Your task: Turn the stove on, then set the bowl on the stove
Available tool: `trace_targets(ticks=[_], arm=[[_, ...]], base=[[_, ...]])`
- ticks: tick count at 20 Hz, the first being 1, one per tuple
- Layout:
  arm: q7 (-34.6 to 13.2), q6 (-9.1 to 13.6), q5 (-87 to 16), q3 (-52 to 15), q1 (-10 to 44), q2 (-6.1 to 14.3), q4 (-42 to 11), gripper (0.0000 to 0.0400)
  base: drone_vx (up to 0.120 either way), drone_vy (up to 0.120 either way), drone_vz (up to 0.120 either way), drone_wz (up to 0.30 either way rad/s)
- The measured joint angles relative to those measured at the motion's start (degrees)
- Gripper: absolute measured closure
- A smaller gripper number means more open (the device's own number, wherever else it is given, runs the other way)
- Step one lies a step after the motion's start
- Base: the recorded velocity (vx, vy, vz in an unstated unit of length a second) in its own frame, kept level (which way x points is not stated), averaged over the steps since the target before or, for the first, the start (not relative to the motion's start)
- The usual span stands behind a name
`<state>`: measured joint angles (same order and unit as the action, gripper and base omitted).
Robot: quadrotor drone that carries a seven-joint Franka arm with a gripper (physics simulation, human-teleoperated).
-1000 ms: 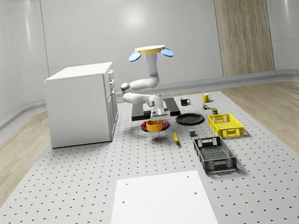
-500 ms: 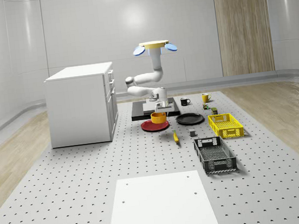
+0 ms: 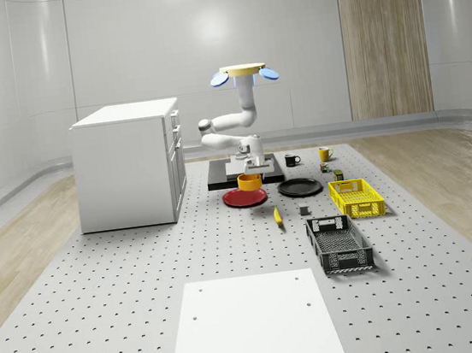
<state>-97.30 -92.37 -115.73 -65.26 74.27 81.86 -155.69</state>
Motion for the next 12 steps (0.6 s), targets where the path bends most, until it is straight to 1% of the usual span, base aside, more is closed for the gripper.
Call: trace_targets(ticks=[12], arm=[[0.0,-0.1,0.1,0.0,0.1,0.1,0.0,0.0300]], base=[[-0.120,0.000,0.000,0.000]])
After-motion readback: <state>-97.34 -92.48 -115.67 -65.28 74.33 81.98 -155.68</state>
